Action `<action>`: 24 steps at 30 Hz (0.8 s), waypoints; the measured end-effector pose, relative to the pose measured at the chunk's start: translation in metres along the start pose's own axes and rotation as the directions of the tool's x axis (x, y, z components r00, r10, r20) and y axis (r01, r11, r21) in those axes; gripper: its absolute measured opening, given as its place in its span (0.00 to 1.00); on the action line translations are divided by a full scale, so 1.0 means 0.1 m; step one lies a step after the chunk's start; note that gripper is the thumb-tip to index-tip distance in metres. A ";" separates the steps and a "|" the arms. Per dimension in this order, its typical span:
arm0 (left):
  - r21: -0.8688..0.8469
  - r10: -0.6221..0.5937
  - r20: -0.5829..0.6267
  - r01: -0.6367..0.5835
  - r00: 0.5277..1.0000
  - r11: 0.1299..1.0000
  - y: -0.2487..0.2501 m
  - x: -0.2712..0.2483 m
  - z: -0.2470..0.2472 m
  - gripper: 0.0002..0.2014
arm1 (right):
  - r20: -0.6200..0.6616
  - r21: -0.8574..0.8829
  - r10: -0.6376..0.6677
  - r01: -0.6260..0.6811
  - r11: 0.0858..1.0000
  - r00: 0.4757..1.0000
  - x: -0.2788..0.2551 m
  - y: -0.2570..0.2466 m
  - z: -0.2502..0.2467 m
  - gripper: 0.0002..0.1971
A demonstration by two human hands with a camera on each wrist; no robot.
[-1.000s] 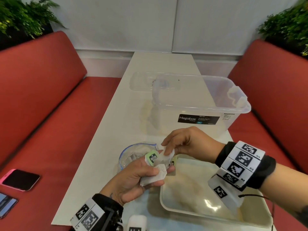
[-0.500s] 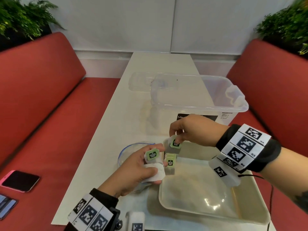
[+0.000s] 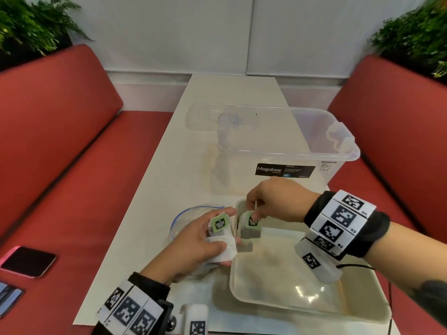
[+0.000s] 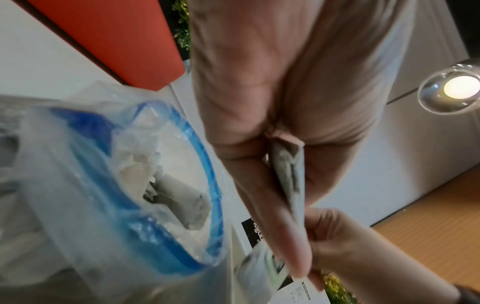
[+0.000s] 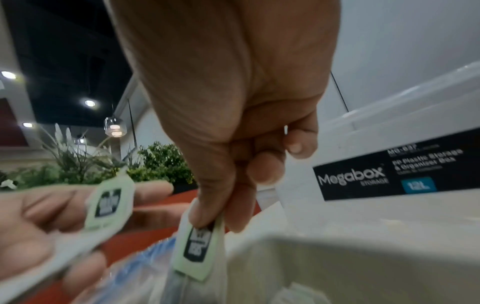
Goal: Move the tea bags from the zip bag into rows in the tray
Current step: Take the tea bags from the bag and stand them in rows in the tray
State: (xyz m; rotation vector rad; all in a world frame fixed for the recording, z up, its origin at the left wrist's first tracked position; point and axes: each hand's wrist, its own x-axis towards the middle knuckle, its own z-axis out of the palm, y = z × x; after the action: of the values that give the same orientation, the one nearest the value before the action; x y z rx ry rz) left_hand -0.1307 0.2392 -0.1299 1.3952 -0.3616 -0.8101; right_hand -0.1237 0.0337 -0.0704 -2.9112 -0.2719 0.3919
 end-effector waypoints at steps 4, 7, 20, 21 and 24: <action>-0.075 -0.052 0.021 0.054 0.998 0.996 -0.04 -0.09 -0.05 0.29 | 0.120 -0.118 0.040 -0.026 0.993 0.992 0.09 0.02 0.28 0.09; -0.064 -0.092 0.068 0.096 0.993 0.993 -0.09 -0.14 -0.05 0.29 | 0.174 -0.160 0.052 -0.023 0.987 0.983 0.16 0.01 0.44 0.09; 0.000 -0.237 0.267 0.245 0.934 0.969 -0.18 -0.19 -0.08 0.28 | 0.141 -0.164 0.040 -0.016 0.986 0.989 0.11 0.09 0.59 0.09; -0.008 -0.234 0.266 0.244 0.935 0.970 -0.19 -0.18 -0.08 0.28 | 0.199 -0.139 0.006 0.022 0.990 0.980 0.08 0.11 0.59 0.08; -0.030 -0.225 0.269 0.242 0.936 0.970 -0.20 -0.18 -0.09 0.28 | 0.425 -0.060 -0.070 0.105 0.993 0.903 0.00 0.11 0.64 0.15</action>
State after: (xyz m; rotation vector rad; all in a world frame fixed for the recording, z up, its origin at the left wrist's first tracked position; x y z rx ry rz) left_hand -0.1432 0.2587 -0.1466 1.2886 -0.3750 -1.2007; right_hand -0.1396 0.0339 -0.1332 -2.8456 -0.4884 1.0208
